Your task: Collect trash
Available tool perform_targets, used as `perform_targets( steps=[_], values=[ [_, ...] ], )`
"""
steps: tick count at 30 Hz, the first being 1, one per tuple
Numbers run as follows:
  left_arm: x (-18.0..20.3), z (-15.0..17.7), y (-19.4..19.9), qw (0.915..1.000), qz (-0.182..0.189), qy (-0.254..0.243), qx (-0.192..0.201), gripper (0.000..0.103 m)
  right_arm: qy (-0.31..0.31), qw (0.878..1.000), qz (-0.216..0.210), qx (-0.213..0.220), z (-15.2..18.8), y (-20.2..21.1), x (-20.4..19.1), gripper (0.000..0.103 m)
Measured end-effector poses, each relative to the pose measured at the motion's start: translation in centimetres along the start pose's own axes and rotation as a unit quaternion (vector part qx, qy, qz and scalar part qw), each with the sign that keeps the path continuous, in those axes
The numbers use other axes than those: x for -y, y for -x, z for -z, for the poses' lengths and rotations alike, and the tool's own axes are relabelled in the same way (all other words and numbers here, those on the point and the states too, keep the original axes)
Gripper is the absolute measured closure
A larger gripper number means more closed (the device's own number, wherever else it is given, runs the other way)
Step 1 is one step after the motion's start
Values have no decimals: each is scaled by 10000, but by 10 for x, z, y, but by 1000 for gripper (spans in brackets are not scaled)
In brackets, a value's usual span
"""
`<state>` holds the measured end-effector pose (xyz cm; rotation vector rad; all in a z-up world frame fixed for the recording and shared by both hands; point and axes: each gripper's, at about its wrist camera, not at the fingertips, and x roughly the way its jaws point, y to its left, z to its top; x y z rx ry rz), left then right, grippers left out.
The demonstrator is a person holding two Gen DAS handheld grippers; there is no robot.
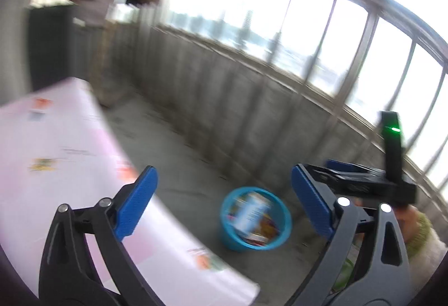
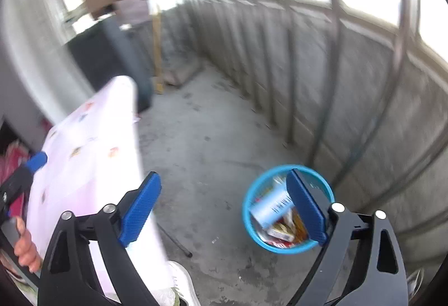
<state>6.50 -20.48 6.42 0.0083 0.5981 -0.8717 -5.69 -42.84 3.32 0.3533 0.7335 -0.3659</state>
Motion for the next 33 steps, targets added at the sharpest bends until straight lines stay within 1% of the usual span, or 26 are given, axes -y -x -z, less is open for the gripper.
perform_targets(
  steps=[1, 3, 4, 6, 8, 11, 13, 15, 17, 19, 20, 21, 22, 26, 27, 29, 31, 33],
  values=[
    [-4, 1, 13, 9997, -229, 6, 102, 9, 127, 9999, -41, 56, -2, 6, -14, 10],
    [-14, 6, 43, 9957, -896, -22, 248, 9, 433, 9986, -169, 249, -1, 23, -47, 7],
    [-17, 10, 54, 9918, -1253, -35, 250, 9, 534, 9978, -235, 329, -1, 29, -60, 7],
    [-25, 17, 70, 9848, -1721, -118, 216, 9, 802, 9949, -343, 504, 5, 41, -88, 7],
    [-32, 30, 85, 9761, -2156, -265, 68, 9, 1080, 9913, -432, 618, 13, 50, -115, 7],
    [-47, 43, 104, 9673, -2525, -210, -130, 9, 1391, 9866, -525, 668, 24, 58, -150, 7],
    [-57, 48, 118, 9614, -2743, -163, -152, 9, 1562, 9835, -674, 612, 34, 60, -171, 7],
    [-69, 52, 127, 9544, -2981, 16, -146, 9, 1632, 9818, -788, 575, 40, 61, -187, 7],
    [-74, 54, 135, 9501, -3107, 244, -137, 9, 1711, 9804, -775, 598, 49, 65, -200, 7],
    [-77, 59, 143, 9484, -3131, 499, 11, 9, 1876, 9775, -706, 662, 56, 68, -210, 7],
    [-78, 61, 145, 9467, -3150, 672, 49, 9, 1929, 9766, -680, 671, 59, 70, -213, 7],
    [-78, 66, 148, 9467, -3119, 800, 62, 9, 2002, 9754, -637, 666, 62, 71, -217, 7],
    [-79, 68, 148, 9476, -3047, 954, 60, 9, 2045, 9748, -596, 668, 65, 72, -219, 7],
    [-82, 86, 144, 9413, -2974, 1591, -150, 9, 2030, 9749, -419, 816, 80, 77, -218, 6],
    [-82, 93, 142, 9397, -2938, 1735, -232, 9, 2021, 9758, -363, 757, 84, 76, -217, 6],
    [-80, 104, 134, 9363, -2957, 1849, -412, 9, 2055, 9775, -135, 463, 91, 69, -214, 6],
    [-78, 111, 125, 9352, -2970, 1812, -658, 9, 2055, 9783, 2, 261, 94, 61, -208, 6],
    [-78, 114, 119, 9341, -3016, 1715, -837, 9, 2067, 9780, 291, 31, 97, 54, -202, 6]
  ],
)
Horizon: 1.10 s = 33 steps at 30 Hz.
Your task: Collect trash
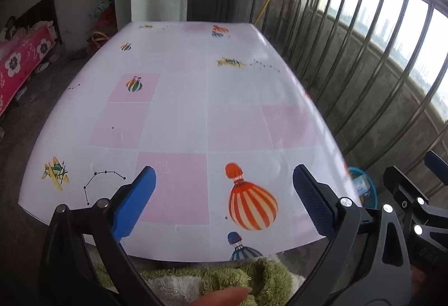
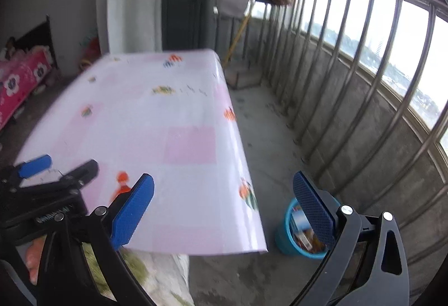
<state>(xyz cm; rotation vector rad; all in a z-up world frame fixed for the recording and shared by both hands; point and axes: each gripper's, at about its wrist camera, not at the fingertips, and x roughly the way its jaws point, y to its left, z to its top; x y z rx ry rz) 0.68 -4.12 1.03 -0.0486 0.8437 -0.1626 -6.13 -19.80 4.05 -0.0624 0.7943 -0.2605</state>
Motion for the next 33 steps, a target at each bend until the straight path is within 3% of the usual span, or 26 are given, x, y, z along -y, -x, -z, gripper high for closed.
perform_targets(
  steps=[6, 33],
  values=[
    [7, 3, -7, 9998, -154, -99, -123, 9, -351, 9980, 258, -468, 7, -15, 24, 7],
    [46, 9, -33, 9921, -406, -1002, -632, 9, -493, 9935, 462, -919, 35, -34, 58, 7]
  ],
)
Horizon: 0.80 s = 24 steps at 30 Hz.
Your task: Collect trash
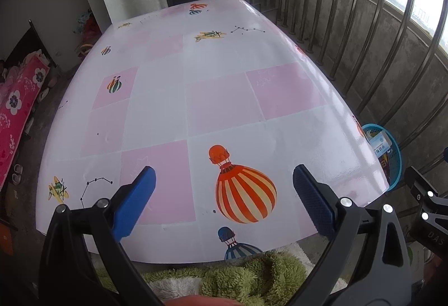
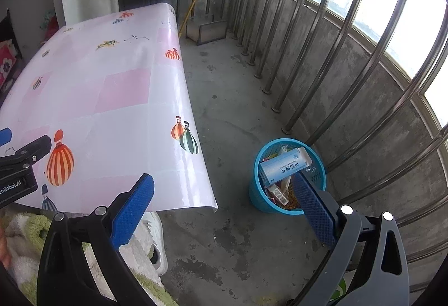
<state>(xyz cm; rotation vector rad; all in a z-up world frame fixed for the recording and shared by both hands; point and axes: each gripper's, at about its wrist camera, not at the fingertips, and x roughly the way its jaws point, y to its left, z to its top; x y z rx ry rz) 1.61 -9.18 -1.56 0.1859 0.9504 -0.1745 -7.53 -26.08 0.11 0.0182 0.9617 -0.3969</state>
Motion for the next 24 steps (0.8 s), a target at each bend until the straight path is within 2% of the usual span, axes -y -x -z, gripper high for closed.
perform_targets(
  steps=[15, 24],
  values=[
    [12, 0, -5, 9997, -14, -253, -68, 9, -41, 9999, -16, -167, 5, -6, 5, 7],
    [10, 1, -4, 9997, -22, -224, -87, 9, -45, 9998, -33, -187, 4, -6, 5, 7]
  ],
)
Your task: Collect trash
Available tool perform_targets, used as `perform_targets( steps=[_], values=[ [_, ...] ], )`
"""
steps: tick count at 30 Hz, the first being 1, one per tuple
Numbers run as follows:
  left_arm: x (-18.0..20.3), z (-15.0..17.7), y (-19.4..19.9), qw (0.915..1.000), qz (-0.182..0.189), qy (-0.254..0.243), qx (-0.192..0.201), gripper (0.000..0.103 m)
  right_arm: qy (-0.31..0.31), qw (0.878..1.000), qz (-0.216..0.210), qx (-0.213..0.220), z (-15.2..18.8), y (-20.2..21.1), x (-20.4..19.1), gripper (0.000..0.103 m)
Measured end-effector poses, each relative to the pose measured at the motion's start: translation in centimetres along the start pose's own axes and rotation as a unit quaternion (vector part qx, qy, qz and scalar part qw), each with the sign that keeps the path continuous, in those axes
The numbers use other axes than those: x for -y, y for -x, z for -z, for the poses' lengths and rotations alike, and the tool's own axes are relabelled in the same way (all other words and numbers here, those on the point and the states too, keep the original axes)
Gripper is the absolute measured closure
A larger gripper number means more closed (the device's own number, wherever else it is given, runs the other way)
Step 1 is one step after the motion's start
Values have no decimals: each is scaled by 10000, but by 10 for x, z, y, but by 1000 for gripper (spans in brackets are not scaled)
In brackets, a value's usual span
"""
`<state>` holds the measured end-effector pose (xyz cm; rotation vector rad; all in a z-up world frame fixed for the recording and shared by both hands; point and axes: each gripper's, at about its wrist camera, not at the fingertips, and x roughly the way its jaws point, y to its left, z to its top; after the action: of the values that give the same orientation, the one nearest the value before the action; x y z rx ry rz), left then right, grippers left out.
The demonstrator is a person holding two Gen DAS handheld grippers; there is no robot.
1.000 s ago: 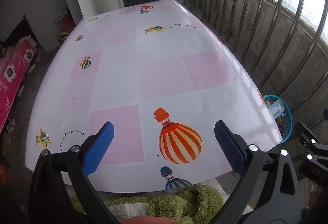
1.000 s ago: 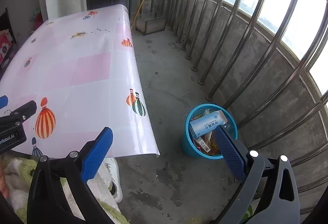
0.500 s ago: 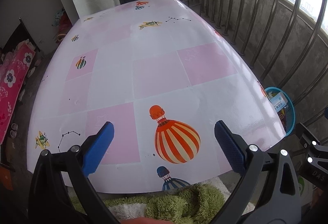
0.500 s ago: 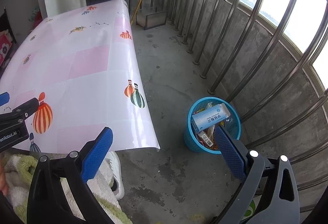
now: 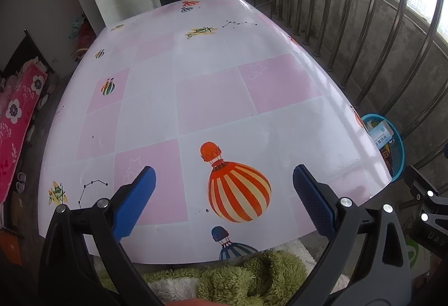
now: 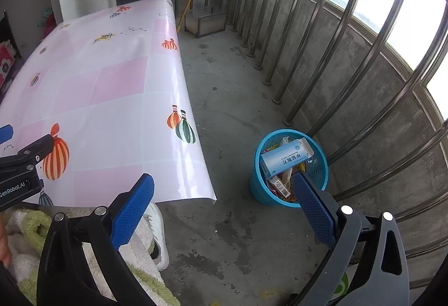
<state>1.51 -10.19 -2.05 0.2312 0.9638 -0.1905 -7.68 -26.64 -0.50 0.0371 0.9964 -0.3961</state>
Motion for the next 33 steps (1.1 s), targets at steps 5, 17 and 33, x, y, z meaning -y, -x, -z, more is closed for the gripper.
perform_targets(
  steps=[5, 17, 33],
  values=[
    [-2, 0, -1, 10000, 0, 25, -6, 9, 18, 10000, -14, -8, 0, 1, -2, 7],
    [-5, 0, -1, 10000, 3, 28, -21, 9, 13, 10000, -17, -14, 0, 1, -2, 7],
    [-5, 0, -1, 10000, 1, 29, -18, 9, 14, 10000, -18, -7, 0, 0, -2, 7]
  ],
)
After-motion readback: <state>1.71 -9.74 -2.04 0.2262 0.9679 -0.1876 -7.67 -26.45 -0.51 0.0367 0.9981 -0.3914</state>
